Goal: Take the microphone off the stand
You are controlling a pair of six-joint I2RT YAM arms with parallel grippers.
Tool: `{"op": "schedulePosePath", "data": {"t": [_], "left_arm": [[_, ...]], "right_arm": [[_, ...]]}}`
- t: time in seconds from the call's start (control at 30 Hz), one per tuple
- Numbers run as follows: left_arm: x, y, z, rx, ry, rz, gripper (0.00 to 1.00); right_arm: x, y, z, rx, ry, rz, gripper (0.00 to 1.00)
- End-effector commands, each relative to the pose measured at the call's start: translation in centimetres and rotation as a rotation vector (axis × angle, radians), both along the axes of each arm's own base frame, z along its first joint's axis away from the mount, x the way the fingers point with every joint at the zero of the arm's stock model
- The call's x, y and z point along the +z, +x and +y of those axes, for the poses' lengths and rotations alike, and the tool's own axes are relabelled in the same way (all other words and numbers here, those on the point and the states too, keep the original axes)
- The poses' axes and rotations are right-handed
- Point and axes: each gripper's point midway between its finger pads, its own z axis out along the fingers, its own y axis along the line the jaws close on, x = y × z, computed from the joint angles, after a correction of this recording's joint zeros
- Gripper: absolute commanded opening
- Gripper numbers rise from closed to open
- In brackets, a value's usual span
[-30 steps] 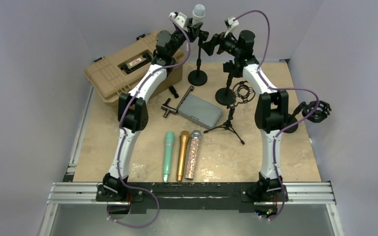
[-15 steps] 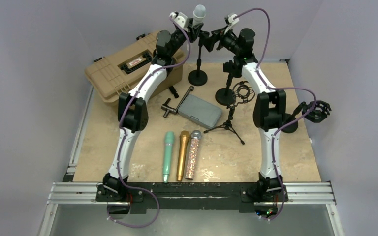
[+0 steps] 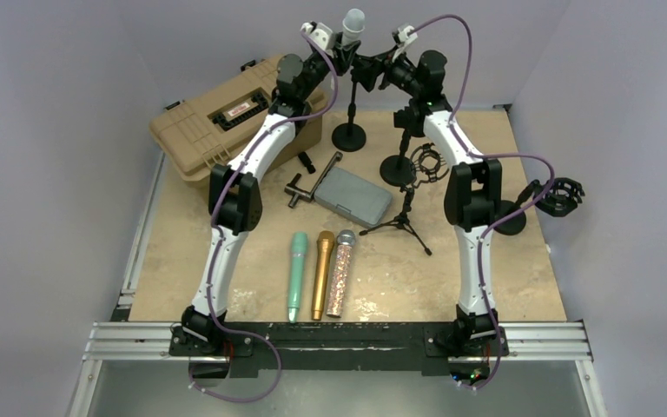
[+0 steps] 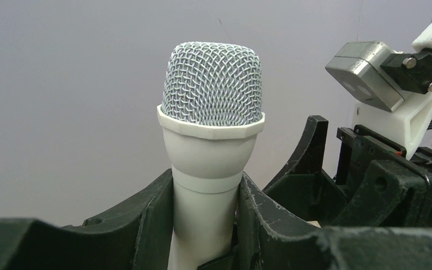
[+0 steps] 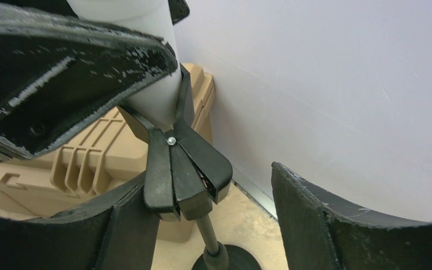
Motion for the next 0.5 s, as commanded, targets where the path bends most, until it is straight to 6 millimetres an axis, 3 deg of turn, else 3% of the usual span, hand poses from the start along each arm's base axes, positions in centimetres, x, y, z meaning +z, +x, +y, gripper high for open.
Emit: {"op": "schedulePosePath", "data": {"t": [0.0, 0.17, 0.2, 0.3, 0.47], "left_arm": [[4.2, -2.8, -0.9, -0.059, -0.021, -0.062, 0.00], [4.1, -2.9, -1.0, -0.064, -0.020, -0.059, 0.00], [4.0, -2.9, -1.0, -0.064, -0.020, -0.058, 0.00], [4.3, -3.0, -1.0, -0.066, -0.026, -0.058, 0.00], [5.6, -3.2, -0.4, -0.048, -0.048, -0.048, 0.00]], "right_arm": [[4.1, -0.4, 0.4, 0.010, 0.019, -0.113, 0.63], [4.2, -0.3, 0.9, 0.020, 0.023, -0.115, 0.48], [4.2, -0.3, 0.9, 0.020, 0.022, -0.113, 0.40], [3.4, 0.3, 0.9, 0.007, 0.012, -0.090, 0.00], [2.2, 0.7, 0.1, -0.052, -0.014, -0.079, 0.00]]}}
